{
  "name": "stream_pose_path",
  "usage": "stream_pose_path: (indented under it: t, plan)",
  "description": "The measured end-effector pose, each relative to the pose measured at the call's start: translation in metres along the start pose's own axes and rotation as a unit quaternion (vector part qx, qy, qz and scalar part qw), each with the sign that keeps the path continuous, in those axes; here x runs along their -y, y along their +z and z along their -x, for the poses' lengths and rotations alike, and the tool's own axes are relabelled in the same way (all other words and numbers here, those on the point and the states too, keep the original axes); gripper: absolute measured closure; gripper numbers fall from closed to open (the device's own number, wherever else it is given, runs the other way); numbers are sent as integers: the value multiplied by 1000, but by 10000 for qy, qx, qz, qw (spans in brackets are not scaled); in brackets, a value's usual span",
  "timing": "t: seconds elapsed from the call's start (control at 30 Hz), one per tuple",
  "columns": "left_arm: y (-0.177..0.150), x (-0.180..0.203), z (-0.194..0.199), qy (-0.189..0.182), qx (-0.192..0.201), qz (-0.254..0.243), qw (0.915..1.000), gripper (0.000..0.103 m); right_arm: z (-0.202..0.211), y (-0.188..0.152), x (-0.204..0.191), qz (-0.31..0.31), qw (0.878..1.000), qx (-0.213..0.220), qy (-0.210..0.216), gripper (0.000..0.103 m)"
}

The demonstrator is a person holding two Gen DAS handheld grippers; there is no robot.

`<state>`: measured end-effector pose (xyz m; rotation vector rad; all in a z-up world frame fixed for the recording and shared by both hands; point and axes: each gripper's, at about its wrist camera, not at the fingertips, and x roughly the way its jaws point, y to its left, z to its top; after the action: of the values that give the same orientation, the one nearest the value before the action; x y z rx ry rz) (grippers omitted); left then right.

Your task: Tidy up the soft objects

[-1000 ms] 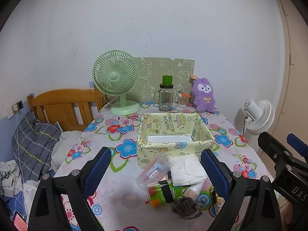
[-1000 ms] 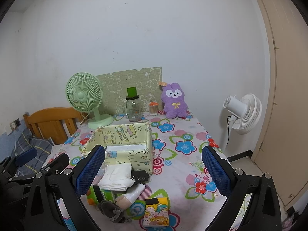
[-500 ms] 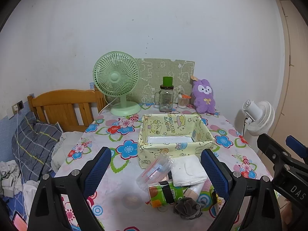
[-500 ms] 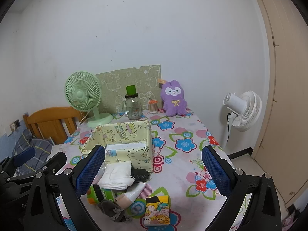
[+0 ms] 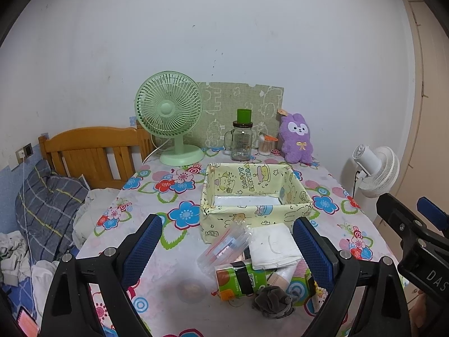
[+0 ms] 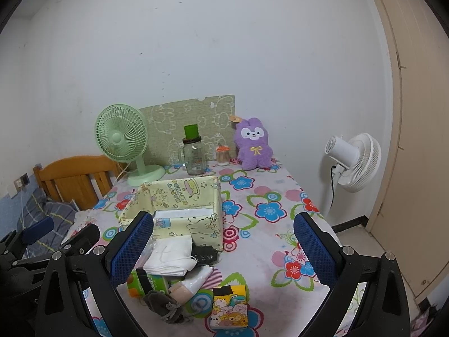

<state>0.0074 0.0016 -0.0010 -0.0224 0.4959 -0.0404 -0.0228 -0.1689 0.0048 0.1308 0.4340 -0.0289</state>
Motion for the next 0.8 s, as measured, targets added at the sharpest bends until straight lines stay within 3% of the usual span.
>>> stream_pose_path:
  t: [0.8]
  plan:
    - [-5,-6,1,-19,97,-20,9999,8,-1,-1,-6,39,10000,-29,21,5]
